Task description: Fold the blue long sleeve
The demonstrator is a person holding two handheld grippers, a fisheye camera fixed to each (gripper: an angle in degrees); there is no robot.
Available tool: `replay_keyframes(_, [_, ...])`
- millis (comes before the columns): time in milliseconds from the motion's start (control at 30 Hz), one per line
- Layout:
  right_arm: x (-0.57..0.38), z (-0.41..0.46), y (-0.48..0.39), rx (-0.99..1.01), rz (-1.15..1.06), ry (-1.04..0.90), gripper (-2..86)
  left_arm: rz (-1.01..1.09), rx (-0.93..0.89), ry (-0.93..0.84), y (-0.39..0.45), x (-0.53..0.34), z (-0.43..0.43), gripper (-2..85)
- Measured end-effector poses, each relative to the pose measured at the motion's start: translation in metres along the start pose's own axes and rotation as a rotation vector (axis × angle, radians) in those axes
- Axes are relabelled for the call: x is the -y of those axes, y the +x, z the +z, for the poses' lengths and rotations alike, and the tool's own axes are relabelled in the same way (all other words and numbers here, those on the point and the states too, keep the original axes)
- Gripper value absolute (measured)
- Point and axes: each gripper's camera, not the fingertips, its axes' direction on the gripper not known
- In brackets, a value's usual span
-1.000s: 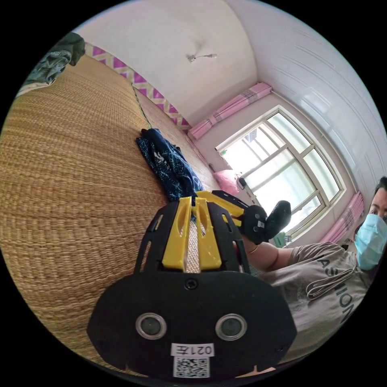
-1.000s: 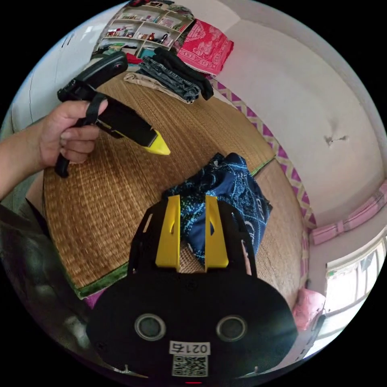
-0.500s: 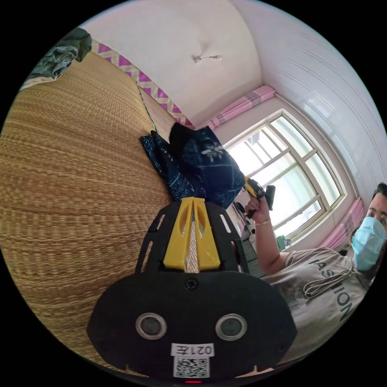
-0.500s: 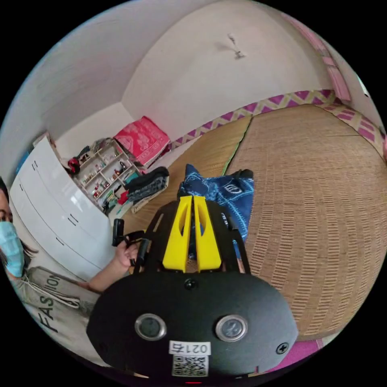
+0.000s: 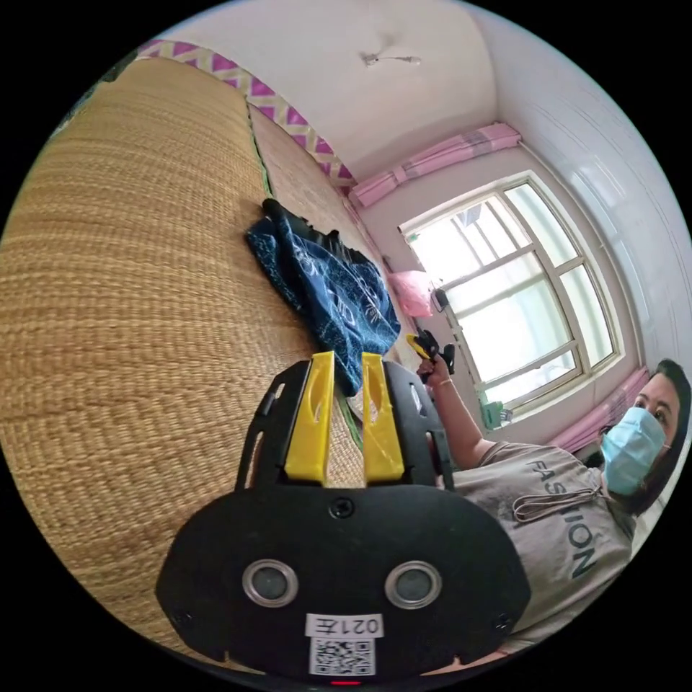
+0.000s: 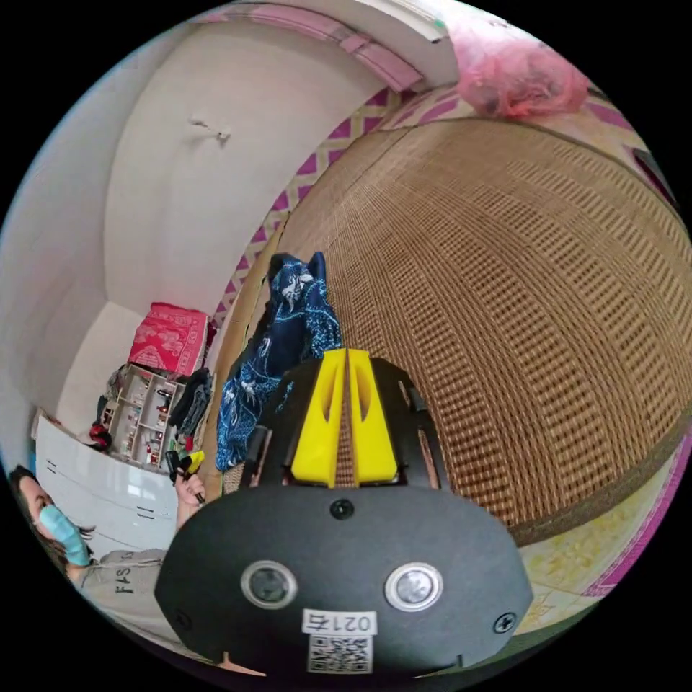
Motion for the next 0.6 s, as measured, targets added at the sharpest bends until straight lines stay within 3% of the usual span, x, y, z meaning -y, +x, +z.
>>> replay_keyframes(100, [-0.026,0.006,-0.028,-0.006,-0.192,0.030,3.2,0.017,0.099,-0.084,0.023,0.022,0.037,11.8])
replay_keyframes(267, [-0.043,0.068,-0.060,-0.267,-0.439,-0.059,9.9,0.071,0.245,-0.205,0.063,0.048,0.089,13.6])
replay_keyframes(400, [-0.026,0.103,-0.018,-0.272,-0.390,-0.138,10.2,0.096,0.390,-0.230,0.078,0.061,0.106,8.2])
replay_keyframes(467, [-0.016,0.121,0.009,-0.177,-0.335,-0.187,7.7,0.128,0.459,-0.256,0.083,0.071,0.109,4.6])
replay_keyframes(600, [-0.026,0.138,0.025,-0.079,-0.277,-0.205,3.9,0.114,0.355,-0.282,0.066,0.095,0.088,0.7])
